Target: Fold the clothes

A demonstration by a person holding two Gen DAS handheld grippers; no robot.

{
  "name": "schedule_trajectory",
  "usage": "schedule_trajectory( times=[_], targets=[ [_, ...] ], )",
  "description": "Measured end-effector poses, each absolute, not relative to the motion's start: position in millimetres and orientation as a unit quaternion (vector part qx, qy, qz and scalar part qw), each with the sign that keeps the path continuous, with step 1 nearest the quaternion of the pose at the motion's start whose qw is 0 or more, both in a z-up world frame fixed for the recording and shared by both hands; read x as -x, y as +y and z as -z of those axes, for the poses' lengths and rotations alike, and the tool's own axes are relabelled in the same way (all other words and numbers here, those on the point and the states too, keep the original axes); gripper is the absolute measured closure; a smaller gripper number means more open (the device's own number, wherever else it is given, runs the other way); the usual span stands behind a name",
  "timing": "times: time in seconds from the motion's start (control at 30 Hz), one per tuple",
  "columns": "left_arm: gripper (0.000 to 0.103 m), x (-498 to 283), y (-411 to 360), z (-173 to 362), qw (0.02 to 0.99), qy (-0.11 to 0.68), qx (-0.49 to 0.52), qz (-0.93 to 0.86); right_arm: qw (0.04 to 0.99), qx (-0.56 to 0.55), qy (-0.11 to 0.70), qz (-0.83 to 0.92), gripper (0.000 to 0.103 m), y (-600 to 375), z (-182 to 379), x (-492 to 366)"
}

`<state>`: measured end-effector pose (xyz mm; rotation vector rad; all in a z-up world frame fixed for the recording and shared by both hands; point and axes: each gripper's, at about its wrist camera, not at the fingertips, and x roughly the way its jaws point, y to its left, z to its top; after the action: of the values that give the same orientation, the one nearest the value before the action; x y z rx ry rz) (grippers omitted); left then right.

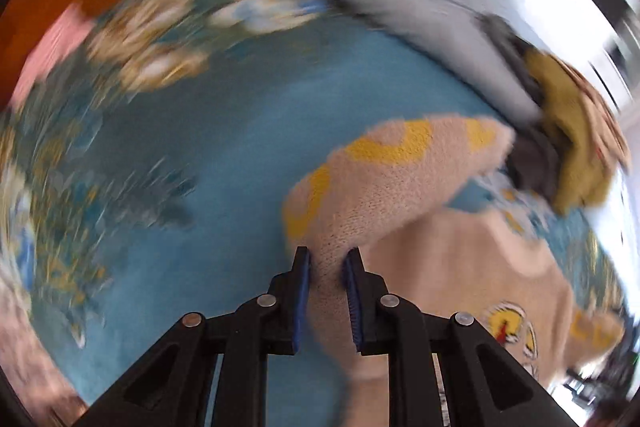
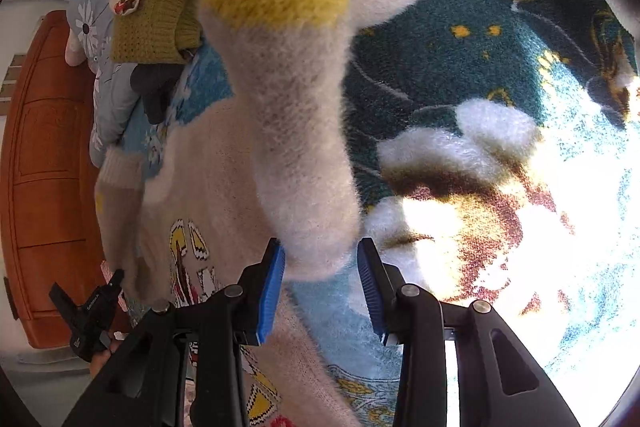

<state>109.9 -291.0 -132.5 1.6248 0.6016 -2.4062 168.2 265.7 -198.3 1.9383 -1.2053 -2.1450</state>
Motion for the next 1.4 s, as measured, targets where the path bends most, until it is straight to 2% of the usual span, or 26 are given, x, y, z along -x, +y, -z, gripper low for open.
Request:
schedule_trajectory(
  times=[0.3, 0.5, 0.57, 0.63, 0.67, 0.73, 0.8, 0.83, 0.93, 1.2, 1.4],
  targets=[
    [0.085, -155.7, -341.9, 139.3, 0.126, 0.281, -0.538, 0.784, 0.018, -0.637, -0.361, 0.681, 0.064, 249.1, 194.5, -170.4],
    [0.082, -183.5, -373.5, 142.7, 0.146, 0.33, -0.531, 0.766, 0.119, -0.657, -0.291, 0.686, 0.064, 211.4, 154.9, -172.3],
    [0.07, -168.0, -363.2, 138.2, 0.12, 0.327, -0.536, 0.769, 0.148, -0.643, -0.26, 0.705, 0.064, 192.5, 140.0, -155.8],
    [0.045, -152.5, -352.8, 137.0, 0.106, 0.322, -0.543, 0.768, 0.166, -0.623, -0.24, 0.726, 0.064, 178.5, 130.3, -128.8],
    [0.042, -147.6, -348.5, 140.7, 0.112, 0.321, -0.55, 0.763, 0.163, -0.612, -0.238, 0.736, 0.064, 170.8, 131.1, -111.2],
    [0.042, -138.7, -340.6, 147.9, 0.126, 0.319, -0.563, 0.752, 0.157, -0.594, -0.232, 0.754, 0.062, 157.2, 135.5, -76.4],
    [0.042, -137.0, -336.2, 155.3, 0.135, 0.313, -0.58, 0.74, 0.142, -0.592, -0.205, 0.766, 0.043, 149.8, 151.7, -40.0],
    [0.041, -137.6, -332.0, 159.0, 0.102, 0.291, -0.593, 0.744, 0.14, -0.596, -0.19, 0.768, 0.043, 147.5, 158.6, -27.4],
    [0.04, -139.9, -320.8, 167.2, 0.105, 0.282, -0.605, 0.737, 0.135, -0.609, -0.154, 0.766, 0.043, 144.6, 177.7, 0.2],
    [0.037, -160.6, -315.8, 177.1, 0.101, 0.29, -0.604, 0.736, 0.178, -0.635, -0.061, 0.749, 0.043, 114.8, 213.1, 32.6],
    [0.037, -179.8, -320.8, 177.9, 0.089, 0.314, -0.59, 0.739, 0.192, -0.635, -0.026, 0.748, 0.042, 104.6, 219.0, 26.4]
  ],
)
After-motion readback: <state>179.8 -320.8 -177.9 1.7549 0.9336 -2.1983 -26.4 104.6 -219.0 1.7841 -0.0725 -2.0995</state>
